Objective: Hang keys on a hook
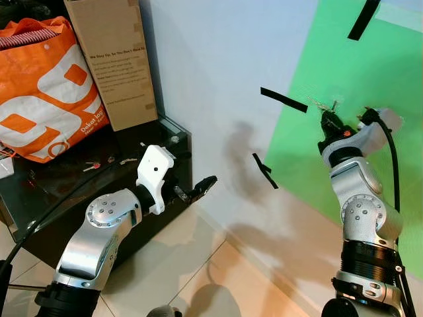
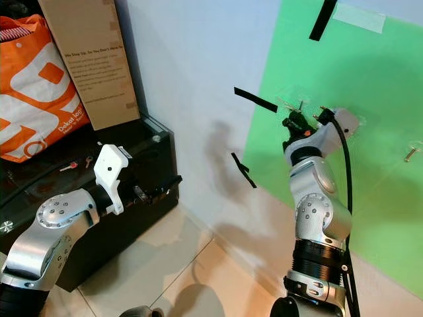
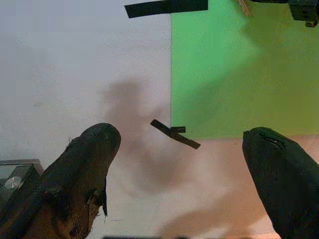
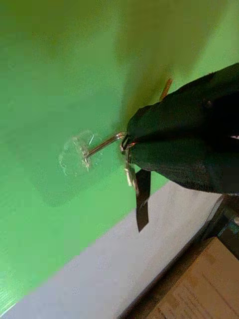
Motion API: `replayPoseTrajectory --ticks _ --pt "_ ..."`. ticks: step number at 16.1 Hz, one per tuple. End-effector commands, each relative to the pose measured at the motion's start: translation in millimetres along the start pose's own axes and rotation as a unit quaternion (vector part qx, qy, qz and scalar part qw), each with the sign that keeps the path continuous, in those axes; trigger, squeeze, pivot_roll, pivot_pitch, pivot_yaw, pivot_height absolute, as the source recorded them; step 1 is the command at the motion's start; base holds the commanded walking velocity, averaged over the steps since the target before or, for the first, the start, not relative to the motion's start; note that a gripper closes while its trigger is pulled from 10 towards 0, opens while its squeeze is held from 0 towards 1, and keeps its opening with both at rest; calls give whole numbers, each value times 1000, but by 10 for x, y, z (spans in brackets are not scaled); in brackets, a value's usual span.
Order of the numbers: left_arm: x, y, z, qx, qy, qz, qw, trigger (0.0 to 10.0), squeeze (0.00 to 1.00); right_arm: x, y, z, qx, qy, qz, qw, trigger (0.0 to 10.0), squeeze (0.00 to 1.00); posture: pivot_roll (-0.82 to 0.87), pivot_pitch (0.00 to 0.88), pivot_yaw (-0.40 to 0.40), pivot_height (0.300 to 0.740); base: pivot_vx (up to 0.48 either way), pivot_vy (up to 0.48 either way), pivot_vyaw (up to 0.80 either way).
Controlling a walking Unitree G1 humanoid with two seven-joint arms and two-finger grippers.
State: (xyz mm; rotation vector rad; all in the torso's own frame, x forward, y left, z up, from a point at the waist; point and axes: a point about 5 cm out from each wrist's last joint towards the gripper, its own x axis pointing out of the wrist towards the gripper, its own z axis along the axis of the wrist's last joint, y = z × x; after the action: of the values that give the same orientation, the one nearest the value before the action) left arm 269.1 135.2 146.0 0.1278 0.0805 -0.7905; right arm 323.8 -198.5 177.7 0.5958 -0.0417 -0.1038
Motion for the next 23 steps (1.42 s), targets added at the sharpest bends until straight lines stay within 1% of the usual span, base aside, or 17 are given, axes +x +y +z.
replayPoseTrajectory --ticks 1,8,9,10,13,14,16,19,20,23 --pt "10 -16 37 8 -3 -7 1000 10000 0 -4 -13 98 4 -24 0 1000 10000 0 -8 0 -16 740 0 0 0" --pt "9 -16 35 9 -3 -9 1000 10000 0 5 -61 113 18 -28 -12 999 10000 0 -5 0 -17 740 0 0 0" --pt "8 -19 33 9 -2 -10 1000 10000 0 3 -95 36 4 1 -24 1000 10000 0 -7 0 -16 740 0 0 0" --pt "10 -23 32 9 -1 -12 1000 10000 0 -7 -140 -78 -27 36 -36 998 10000 0 -6 0 -16 740 0 0 0" --pt "13 -25 32 10 -1 -12 1000 10000 0 -44 -158 -152 -24 45 -43 998 10000 0 -6 0 -17 740 0 0 0" --pt "12 -28 29 9 0 -13 1000 10000 0 -58 -152 -162 -27 46 -42 998 10000 0 -5 0 -18 740 0 0 0" --pt "12 -28 28 10 0 -12 1000 10000 0 -83 -104 -130 -26 32 -21 999 10000 0 -5 0 -18 740 0 0 0" --pt "19 -24 34 10 -1 -14 1000 10000 0 -119 68 -34 -27 1 53 998 10000 0 -11 0 -13 740 0 0 0" --pt "25 -26 35 10 -1 -16 1000 10000 0 -120 105 -12 -22 -6 64 998 10000 0 -11 0 -12 740 0 0 0" --pt "35 -30 41 9 -3 -19 1000 10000 0 -114 110 5 -14 -15 60 998 10000 0 -9 0 -14 740 0 0 0"
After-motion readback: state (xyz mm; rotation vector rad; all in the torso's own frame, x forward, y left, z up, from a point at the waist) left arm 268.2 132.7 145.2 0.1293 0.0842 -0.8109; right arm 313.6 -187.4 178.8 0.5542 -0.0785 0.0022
